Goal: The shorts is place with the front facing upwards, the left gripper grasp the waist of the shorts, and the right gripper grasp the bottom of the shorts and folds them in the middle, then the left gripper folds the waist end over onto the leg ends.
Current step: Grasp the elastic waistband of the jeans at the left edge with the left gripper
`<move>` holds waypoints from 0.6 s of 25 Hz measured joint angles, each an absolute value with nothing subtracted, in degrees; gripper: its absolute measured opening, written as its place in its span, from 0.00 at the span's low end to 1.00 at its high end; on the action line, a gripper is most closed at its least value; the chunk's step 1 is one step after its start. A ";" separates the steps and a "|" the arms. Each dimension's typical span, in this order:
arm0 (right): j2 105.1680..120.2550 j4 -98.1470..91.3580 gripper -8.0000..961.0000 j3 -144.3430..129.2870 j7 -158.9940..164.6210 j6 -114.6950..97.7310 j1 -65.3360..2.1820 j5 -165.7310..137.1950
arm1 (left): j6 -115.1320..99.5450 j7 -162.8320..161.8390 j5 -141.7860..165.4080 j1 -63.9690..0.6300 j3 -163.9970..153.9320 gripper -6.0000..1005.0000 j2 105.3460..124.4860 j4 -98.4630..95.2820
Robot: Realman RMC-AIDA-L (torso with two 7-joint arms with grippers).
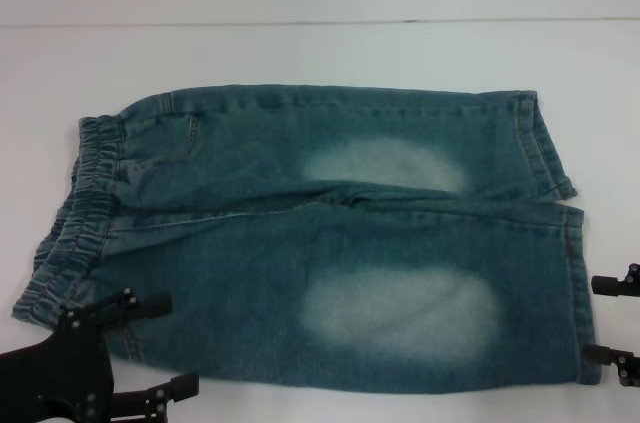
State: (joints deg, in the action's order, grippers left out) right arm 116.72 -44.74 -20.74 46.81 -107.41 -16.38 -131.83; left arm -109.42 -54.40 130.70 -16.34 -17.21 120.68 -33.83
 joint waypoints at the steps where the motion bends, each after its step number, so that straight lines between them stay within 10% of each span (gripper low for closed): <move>1: 116.72 -44.74 0.74 -20.74 46.81 -107.34 -16.40 -131.83 | -109.23 -54.40 130.70 -16.31 -17.18 0.93 120.68 -33.83; 15: 117.05 -44.74 0.74 -20.74 46.84 -106.92 -16.43 -131.84 | -109.38 -57.29 129.69 -16.37 -16.09 0.92 120.76 -35.06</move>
State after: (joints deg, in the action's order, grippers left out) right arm 117.05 -44.74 -20.74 46.84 -106.92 -16.43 -131.84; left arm -109.39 -57.29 129.69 -16.37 -16.09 120.76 -35.06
